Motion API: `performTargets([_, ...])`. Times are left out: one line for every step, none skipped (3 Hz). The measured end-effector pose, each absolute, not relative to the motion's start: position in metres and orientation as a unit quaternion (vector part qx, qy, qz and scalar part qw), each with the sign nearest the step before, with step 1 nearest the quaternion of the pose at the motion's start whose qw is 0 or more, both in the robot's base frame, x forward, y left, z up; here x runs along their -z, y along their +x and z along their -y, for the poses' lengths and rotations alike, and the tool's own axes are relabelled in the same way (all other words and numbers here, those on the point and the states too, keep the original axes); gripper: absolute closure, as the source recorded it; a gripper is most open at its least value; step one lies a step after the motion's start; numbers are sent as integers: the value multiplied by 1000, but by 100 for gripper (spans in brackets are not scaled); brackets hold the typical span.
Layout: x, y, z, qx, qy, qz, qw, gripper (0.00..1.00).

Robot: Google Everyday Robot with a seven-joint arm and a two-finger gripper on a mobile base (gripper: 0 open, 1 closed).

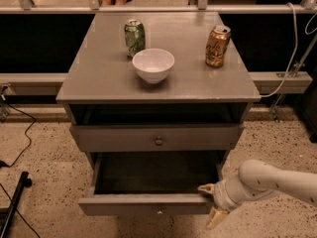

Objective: Open middle drawer

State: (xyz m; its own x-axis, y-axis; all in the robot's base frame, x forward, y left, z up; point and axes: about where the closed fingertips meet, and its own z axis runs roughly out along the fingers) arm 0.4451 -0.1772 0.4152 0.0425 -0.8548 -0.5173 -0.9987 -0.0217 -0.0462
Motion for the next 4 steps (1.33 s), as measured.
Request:
performTargets([-458, 400, 167, -165, -704, -666, 181, 0])
performTargets([-498, 382, 162, -135, -723, -656, 171, 0])
performTargets([-510, 384, 165, -123, -725, -655, 174, 0])
performTargets([-507, 390, 166, -119, -726, -654, 173, 0])
